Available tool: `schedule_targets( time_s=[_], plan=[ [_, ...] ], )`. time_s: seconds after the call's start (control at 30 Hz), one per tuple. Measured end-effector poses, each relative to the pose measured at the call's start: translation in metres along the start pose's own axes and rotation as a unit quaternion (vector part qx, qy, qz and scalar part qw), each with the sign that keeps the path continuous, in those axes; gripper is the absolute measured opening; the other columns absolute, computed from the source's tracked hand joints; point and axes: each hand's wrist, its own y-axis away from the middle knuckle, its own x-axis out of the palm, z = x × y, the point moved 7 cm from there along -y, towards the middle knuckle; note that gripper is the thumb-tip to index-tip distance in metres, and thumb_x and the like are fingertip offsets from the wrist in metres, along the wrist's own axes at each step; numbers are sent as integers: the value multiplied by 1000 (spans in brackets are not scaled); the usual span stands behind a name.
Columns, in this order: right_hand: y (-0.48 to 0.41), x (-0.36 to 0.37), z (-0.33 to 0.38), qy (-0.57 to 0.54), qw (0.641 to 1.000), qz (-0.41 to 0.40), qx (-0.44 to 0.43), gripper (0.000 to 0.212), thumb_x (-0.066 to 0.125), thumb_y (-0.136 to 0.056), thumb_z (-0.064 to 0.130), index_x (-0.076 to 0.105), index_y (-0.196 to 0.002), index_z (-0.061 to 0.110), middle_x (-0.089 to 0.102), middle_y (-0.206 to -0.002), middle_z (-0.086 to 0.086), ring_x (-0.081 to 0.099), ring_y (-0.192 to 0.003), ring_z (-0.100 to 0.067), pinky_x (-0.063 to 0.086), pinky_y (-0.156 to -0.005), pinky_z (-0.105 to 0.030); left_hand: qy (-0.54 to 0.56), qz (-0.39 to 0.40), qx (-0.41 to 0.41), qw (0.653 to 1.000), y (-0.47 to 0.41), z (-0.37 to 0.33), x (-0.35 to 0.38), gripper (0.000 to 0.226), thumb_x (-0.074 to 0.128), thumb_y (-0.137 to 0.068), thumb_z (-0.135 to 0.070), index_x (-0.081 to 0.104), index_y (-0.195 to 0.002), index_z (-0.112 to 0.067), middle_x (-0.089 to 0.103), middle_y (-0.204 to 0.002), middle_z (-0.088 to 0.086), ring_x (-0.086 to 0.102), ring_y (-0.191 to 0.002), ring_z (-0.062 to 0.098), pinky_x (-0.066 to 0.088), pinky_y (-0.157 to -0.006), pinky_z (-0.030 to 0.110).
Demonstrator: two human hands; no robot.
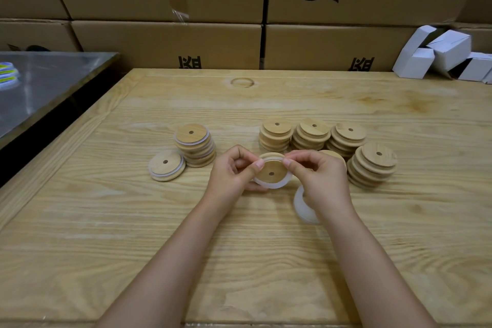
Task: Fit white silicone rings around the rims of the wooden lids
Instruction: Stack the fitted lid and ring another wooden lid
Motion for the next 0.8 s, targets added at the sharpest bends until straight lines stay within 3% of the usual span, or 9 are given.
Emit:
schedule_targets(
  time_s=[0.1, 0.27, 0.4, 0.53, 0.63, 0.8],
  plan=[
    [1, 1, 2, 1, 1000, -1, -5, 10, 74, -78, 13, 71, -74, 22, 71, -83, 9, 66, -82, -4, 51, -77, -21, -22, 7, 9, 1000, -1, 1, 1, 15, 64, -83, -1, 51, -79, -7, 65, -64, -6, 65, -69, 10, 59, -60, 44],
    [5, 2, 10, 28, 999, -13, -39, 12, 74, -78, 15, 68, -76, 25, 69, -81, 11, 63, -76, 1, 48, -70, -12, 8, -26, 27, 999, -6, 0, -7, 19, 63, -83, 1, 50, -76, -11, 65, -62, -7, 64, -63, 5, 52, -46, 24],
    [8, 6, 10, 20, 999, -18, -35, 15, 73, -79, 15, 66, -72, 27, 68, -74, 15, 61, -70, 4, 45, -66, -7, 58, -39, 28, 997, -9, -1, -16, 17, 63, -81, -2, 50, -75, -11, 69, -67, -2, 67, -66, 11, 55, -47, 31],
    [7, 7, 4, -48, 999, -15, 8, 12, 71, -81, 14, 68, -73, 23, 71, -74, 9, 65, -75, -4, 50, -75, -20, 99, -32, 18, 994, -8, 0, -14, 17, 67, -73, -11, 50, -75, -8, 69, -72, 5, 68, -74, 18, 58, -53, 38],
    [7, 7, 1, -99, 994, -17, 43, 11, 68, -83, 9, 68, -74, 15, 72, -79, -5, 68, -81, -21, 55, -84, -36, 139, -27, 2, 990, -8, 2, -11, 16, 64, -75, -7, 48, -75, -6, 67, -69, 5, 69, -77, 20, 58, -54, 41],
    [9, 11, 3, -122, 991, 0, 59, 6, 67, -83, 5, 68, -78, 6, 72, -83, -11, 69, -82, -22, 55, -87, -39, 188, -41, -30, 981, -7, 5, -12, 18, 64, -72, -13, 47, -72, -8, 63, -84, 19, 65, -82, 33, 57, -52, 41]
  ],
)
